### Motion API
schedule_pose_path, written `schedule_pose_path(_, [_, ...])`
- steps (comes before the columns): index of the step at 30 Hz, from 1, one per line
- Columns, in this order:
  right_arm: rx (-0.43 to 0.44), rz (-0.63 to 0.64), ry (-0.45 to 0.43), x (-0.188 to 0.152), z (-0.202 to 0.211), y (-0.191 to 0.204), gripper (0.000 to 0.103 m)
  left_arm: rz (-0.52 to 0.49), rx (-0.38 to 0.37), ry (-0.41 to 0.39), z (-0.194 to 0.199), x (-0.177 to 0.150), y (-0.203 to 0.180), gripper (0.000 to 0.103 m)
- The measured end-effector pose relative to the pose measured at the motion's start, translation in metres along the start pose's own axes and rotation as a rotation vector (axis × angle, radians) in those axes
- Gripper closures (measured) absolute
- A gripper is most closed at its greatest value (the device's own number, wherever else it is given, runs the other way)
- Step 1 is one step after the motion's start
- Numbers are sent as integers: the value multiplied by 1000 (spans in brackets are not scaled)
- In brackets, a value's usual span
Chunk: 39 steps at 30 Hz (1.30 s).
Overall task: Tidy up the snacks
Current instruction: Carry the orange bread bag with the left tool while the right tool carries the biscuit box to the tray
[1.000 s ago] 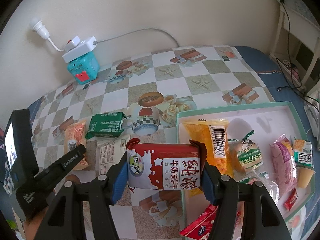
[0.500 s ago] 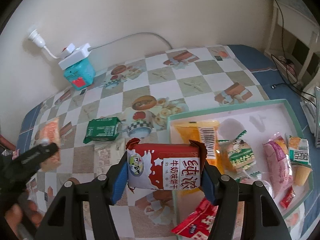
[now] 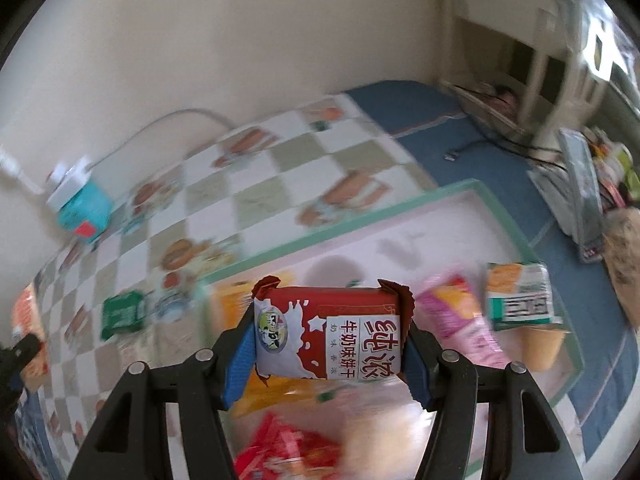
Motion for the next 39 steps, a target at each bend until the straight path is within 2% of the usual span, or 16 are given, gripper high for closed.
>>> schedule_pose_path(6, [-70, -91, -9, 10, -8, -49, 37, -53, -92, 23, 1, -11, -45, 62])
schedule_pose_path(14, [-139, -169, -24, 14, -13, -88, 37, -168, -169, 61, -1, -32, -107, 62])
schedule_pose_path(28, [-179, -216, -15, 12, -24, -116, 37, -362, -236, 152, -12, -80, -186, 62])
schedule_pose_path(39, [-170, -234, -8, 12, -29, -125, 37, -432, -262, 227, -27, -109, -212, 62])
Point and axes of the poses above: each gripper's, at about its wrist camera, not at the fingertips, and z roughly against the way its jaws point, y to its left, x to its top, the point moved 7 cm from there along -z, roughly the way its jaws point, and after that the axes turned 2 degrees about -x, right-handed, at the moved point
